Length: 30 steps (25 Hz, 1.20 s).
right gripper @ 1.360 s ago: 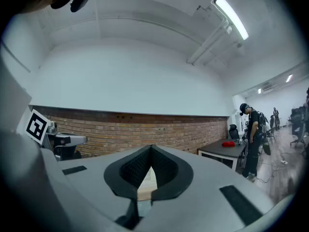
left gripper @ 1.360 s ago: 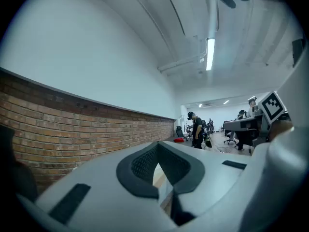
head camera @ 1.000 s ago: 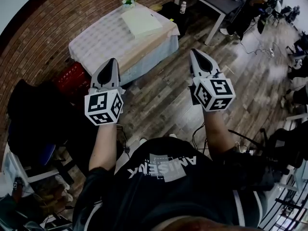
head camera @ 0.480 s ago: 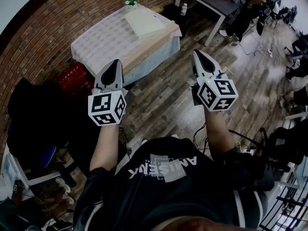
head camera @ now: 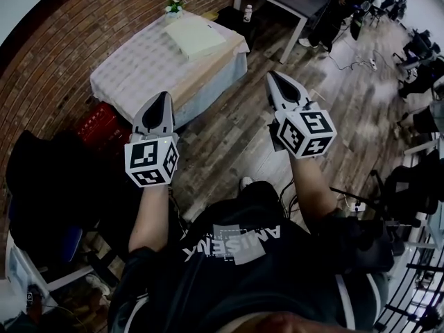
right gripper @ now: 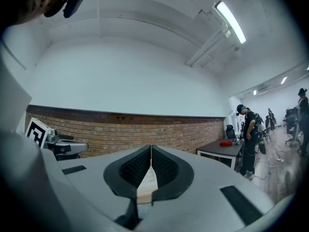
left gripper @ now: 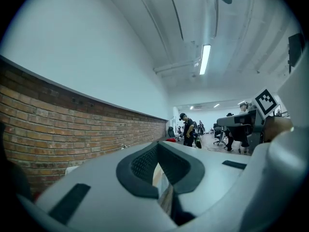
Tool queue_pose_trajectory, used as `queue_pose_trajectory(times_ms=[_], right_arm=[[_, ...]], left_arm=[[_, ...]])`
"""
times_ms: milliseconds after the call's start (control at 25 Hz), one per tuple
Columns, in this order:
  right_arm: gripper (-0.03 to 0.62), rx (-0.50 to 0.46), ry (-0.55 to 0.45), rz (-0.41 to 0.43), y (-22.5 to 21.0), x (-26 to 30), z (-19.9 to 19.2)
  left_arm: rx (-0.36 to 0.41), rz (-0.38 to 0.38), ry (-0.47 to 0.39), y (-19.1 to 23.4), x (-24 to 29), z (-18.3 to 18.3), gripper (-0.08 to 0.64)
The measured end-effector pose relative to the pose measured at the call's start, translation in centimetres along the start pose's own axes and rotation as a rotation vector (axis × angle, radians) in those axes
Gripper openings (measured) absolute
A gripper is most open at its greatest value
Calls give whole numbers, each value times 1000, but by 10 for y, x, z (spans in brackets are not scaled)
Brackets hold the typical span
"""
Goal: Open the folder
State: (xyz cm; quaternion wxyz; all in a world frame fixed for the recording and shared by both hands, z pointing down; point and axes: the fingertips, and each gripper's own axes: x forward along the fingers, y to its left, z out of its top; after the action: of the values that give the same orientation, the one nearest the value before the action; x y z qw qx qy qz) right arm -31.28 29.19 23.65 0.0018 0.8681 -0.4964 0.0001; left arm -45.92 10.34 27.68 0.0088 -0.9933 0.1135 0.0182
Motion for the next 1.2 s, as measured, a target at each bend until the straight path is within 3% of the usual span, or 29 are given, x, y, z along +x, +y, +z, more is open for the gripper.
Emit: queue_pose_trajectory(times_ms=[160,520,1200], right_arm=[[41,-3,0,10,-4,15,2],[41,12,-21,59,-41,68,8],[41,69,-26,70,-194,173,-1]], left_arm=[[23,-14,-13,2,11,4,12],[70,42,-30,13,63,14,12],[72,43,67,-13,241,-8,12]])
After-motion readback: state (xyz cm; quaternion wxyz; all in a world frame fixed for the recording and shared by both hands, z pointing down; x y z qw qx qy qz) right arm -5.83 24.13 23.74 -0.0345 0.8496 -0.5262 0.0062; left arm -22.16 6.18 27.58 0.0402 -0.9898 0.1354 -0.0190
